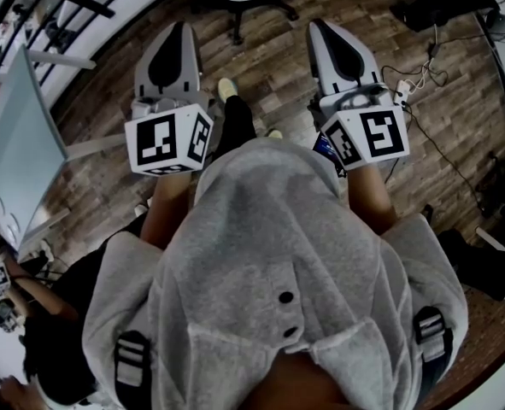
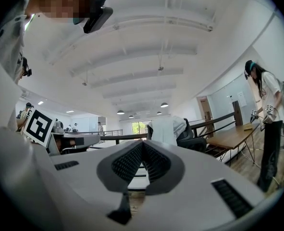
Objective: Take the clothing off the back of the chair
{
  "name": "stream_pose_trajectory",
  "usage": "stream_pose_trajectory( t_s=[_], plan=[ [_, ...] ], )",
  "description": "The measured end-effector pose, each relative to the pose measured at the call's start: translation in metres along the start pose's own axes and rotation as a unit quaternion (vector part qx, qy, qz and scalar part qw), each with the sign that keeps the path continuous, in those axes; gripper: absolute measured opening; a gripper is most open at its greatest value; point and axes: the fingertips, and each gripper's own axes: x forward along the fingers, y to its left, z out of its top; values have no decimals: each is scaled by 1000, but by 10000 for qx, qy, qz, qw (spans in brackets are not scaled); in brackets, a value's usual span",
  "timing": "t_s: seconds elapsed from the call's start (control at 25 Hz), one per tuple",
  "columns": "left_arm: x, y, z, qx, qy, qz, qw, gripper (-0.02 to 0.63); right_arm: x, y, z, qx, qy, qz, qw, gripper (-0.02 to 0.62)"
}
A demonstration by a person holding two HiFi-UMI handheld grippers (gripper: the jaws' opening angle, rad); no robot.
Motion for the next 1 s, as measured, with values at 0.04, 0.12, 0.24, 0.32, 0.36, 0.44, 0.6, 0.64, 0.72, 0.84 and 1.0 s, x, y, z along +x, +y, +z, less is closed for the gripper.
stream_pose_trajectory(
  t_s=[0.04, 0.12, 0.24, 0.32, 0.36, 0.44, 0.6, 0.64, 0.72, 0.84, 1.0],
  plan=[
    [4, 5, 0, -13, -8, 12, 10000, 11, 6, -1, 0, -6, 4, -1, 10000, 14],
    [14, 15, 0, -35, 3, 27, 10000, 11, 18, -2, 1, -31, 15, -12, 10000, 14],
    [37, 28, -5, -77, 115, -7, 9999, 11, 42, -9, -1, -37, 86, -51, 9999, 14],
    [52, 38, -8, -85, 176, -44, 9998, 11, 60, -14, -1, -21, 139, -73, 9999, 14],
    [60, 43, -8, -86, 192, -59, 9998, 11, 68, -18, -1, -22, 151, -87, 9998, 14],
    [78, 52, -9, -123, 209, -83, 9997, 11, 85, -26, 0, -37, 151, -131, 9998, 14],
    [104, 66, -8, -184, 198, -122, 9996, 11, 110, -39, 4, -59, 163, -202, 9996, 14],
    [111, 69, -7, -186, 190, -131, 9996, 11, 116, -42, 4, -61, 169, -218, 9996, 14],
    [122, 74, -7, -203, 194, -152, 9995, 11, 126, -46, 5, -45, 188, -253, 9995, 14],
    [133, 81, -5, -204, 193, -171, 9995, 11, 140, -48, 6, -59, 227, -269, 9994, 14],
    [149, 91, -3, -231, 166, -234, 9993, 11, 158, -51, 7, -123, 285, -304, 9991, 14]
  ],
)
